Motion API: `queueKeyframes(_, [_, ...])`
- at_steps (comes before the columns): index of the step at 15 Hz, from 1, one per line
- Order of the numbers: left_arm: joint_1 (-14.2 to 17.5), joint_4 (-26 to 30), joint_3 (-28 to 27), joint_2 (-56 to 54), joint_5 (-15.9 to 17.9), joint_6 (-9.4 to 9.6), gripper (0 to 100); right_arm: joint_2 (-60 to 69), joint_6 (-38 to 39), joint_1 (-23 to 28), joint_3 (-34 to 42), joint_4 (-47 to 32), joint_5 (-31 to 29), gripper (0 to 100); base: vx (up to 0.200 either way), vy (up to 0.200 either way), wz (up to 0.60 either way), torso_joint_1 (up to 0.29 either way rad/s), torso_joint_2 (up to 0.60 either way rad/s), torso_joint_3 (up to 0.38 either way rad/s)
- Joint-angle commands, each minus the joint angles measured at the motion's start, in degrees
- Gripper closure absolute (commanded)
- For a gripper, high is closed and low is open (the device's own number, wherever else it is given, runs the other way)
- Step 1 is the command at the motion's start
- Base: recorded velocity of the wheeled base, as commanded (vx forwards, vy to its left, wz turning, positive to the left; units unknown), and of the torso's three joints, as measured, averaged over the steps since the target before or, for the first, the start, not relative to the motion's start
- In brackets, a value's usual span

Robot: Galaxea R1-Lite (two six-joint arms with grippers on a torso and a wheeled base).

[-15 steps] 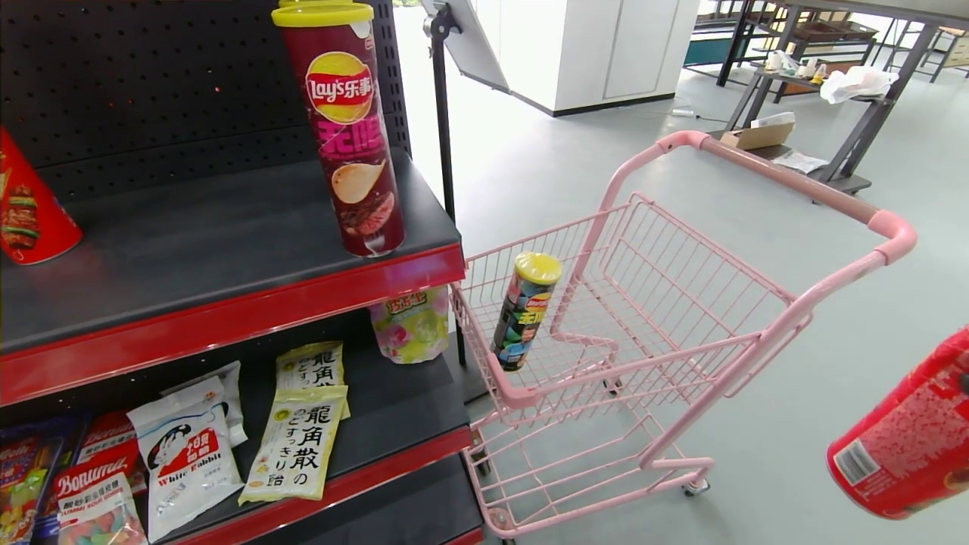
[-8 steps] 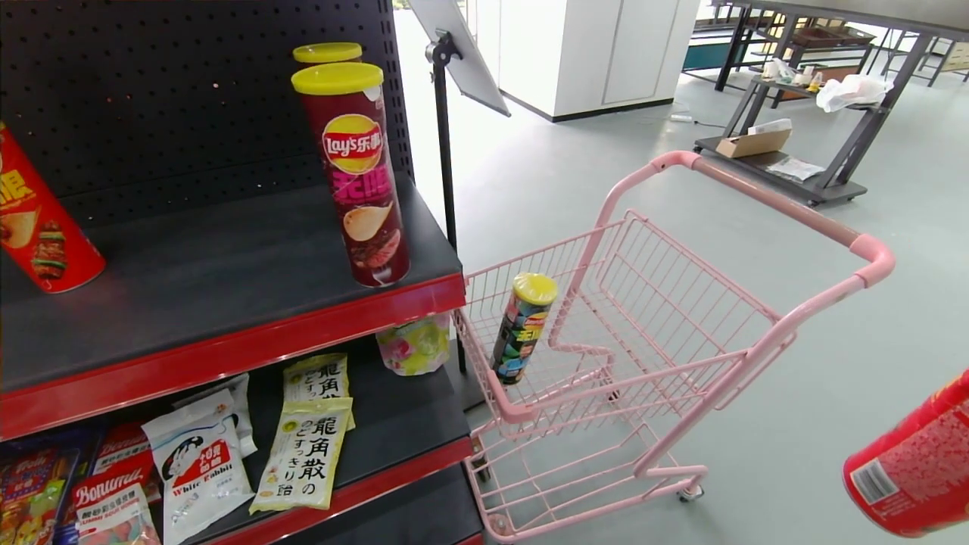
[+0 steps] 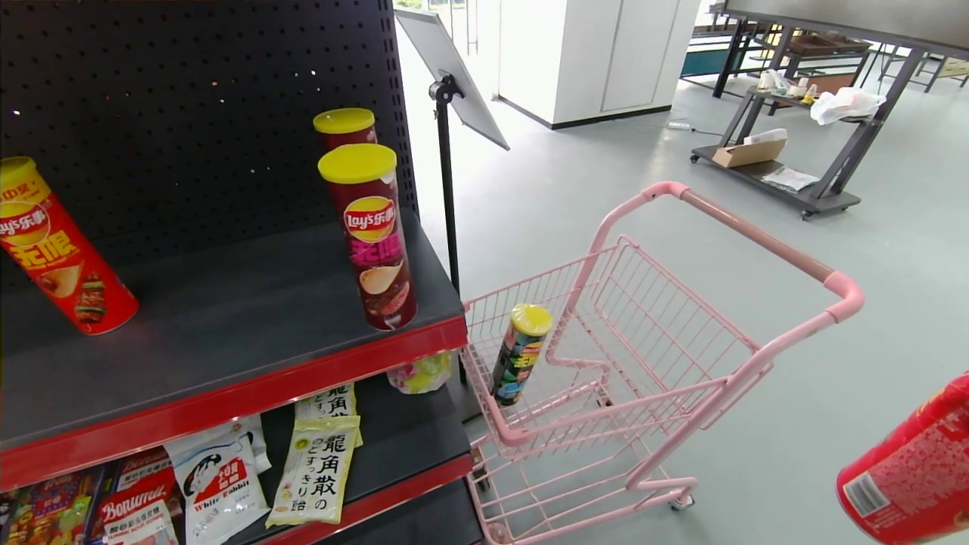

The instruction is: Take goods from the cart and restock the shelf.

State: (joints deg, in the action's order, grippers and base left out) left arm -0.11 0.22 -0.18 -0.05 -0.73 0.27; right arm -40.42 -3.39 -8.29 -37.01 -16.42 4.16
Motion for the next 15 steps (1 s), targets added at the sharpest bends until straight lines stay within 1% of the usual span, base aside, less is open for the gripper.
queueKeyframes(1, [0.02, 0.04, 0.01, 0.05, 0.03, 0.0, 0, -1.15, -0.21, -0.15, -0.34, 0.07, 0.24, 100, 0.0, 0.0, 0.0, 0.168, -0.39, -0.242])
queueKeyframes(3, [0.02, 0.04, 0.01, 0.05, 0.03, 0.0, 0, -2.12, -1.44, -3.22, -1.4, 0.25, 4.46, 100, 0.0, 0.0, 0.0, 0.156, -0.39, -0.232])
queueKeyframes(5, [0.02, 0.04, 0.01, 0.05, 0.03, 0.0, 0, -3.96, -2.85, -6.83, -1.84, 0.42, 5.34, 100, 0.0, 0.0, 0.0, 0.038, -0.1, -0.052])
queueKeyframes(7, [0.02, 0.04, 0.01, 0.05, 0.03, 0.08, 0, -8.36, -4.43, -10.08, -3.24, 2.8, 5.51, 100, 0.0, 0.0, 0.0, 0.0, 0.0, 0.0])
queueKeyframes(9, [0.02, 0.04, 0.01, 0.05, 0.03, 0.08, 0, -11.17, -4.96, -11.05, -3.95, 4.29, 5.42, 100, 0.0, 0.0, 0.0, 0.0, 0.0, 0.0])
queueKeyframes(11, [0.02, 0.04, 0.01, 0.05, 0.03, 0.08, 0, -13.89, -7.25, -11.22, -4.47, 6.05, 5.51, 100, 0.0, 0.0, 0.0, 0.0, 0.0, 0.0])
queueKeyframes(15, [0.02, 0.04, 0.01, 0.05, 0.03, 0.08, 0, -14.24, -7.33, -11.31, -3.95, 6.14, 5.6, 100, 0.0, 0.0, 0.6, 0.004, 0.0, 0.005])
